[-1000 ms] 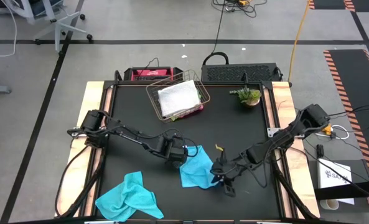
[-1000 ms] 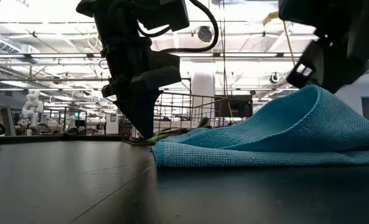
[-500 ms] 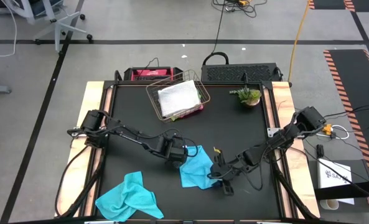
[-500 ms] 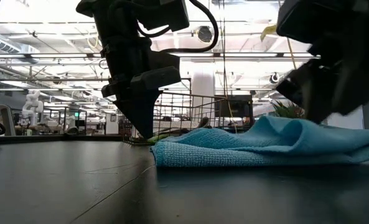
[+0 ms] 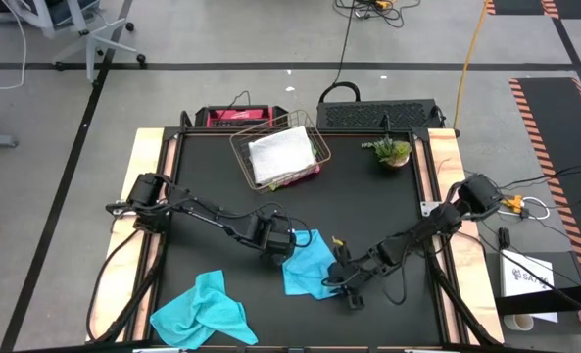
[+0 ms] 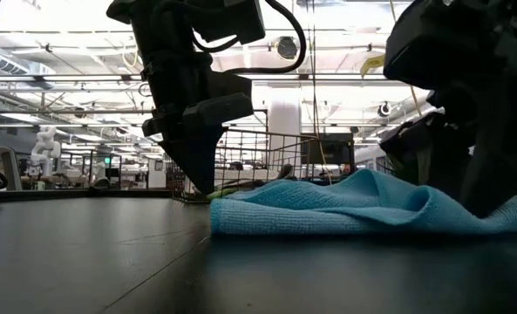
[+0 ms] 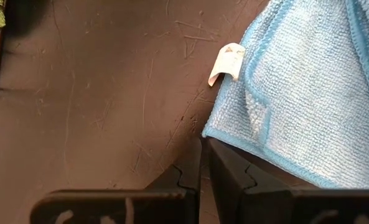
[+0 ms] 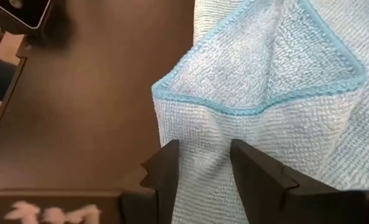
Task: Fold microfiber towels
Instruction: Fold the right light blue microfiber cloth
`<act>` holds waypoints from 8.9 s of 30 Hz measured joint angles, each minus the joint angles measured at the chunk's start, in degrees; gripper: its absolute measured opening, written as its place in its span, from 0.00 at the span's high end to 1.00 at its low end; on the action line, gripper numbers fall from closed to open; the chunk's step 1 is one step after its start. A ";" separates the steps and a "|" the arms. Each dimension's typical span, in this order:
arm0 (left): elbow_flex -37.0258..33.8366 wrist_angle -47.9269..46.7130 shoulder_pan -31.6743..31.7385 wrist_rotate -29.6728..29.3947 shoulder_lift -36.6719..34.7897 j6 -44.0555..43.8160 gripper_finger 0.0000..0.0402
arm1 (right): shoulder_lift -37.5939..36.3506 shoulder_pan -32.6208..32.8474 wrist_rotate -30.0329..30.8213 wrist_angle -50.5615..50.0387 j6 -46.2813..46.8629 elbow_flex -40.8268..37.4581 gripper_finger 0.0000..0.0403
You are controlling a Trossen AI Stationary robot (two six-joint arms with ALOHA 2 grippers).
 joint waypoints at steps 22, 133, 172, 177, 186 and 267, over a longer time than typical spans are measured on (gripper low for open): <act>0.00 -0.21 -1.19 -0.06 -0.01 -1.84 0.92 | -9.11 -0.09 7.76 4.18 9.49 0.00 1.00; 17.70 43.24 -1.27 -0.57 24.49 14.55 0.92 | -32.97 9.19 64.75 -48.40 65.13 0.00 1.00; 18.08 11.85 -10.88 3.02 21.13 0.39 0.92 | -30.07 15.96 5.40 -54.97 77.61 -0.02 1.00; 18.08 11.83 -10.91 3.02 21.13 0.36 0.92 | -30.07 18.55 2.32 -64.49 84.59 -0.02 1.00; 18.08 11.98 -10.85 2.80 21.13 -0.02 0.92 | -30.07 18.69 15.38 -58.29 78.27 -0.02 0.97; 17.99 13.21 -8.35 5.43 21.06 0.37 0.92 | -14.40 -5.01 -13.32 -32.35 -6.23 2.25 0.63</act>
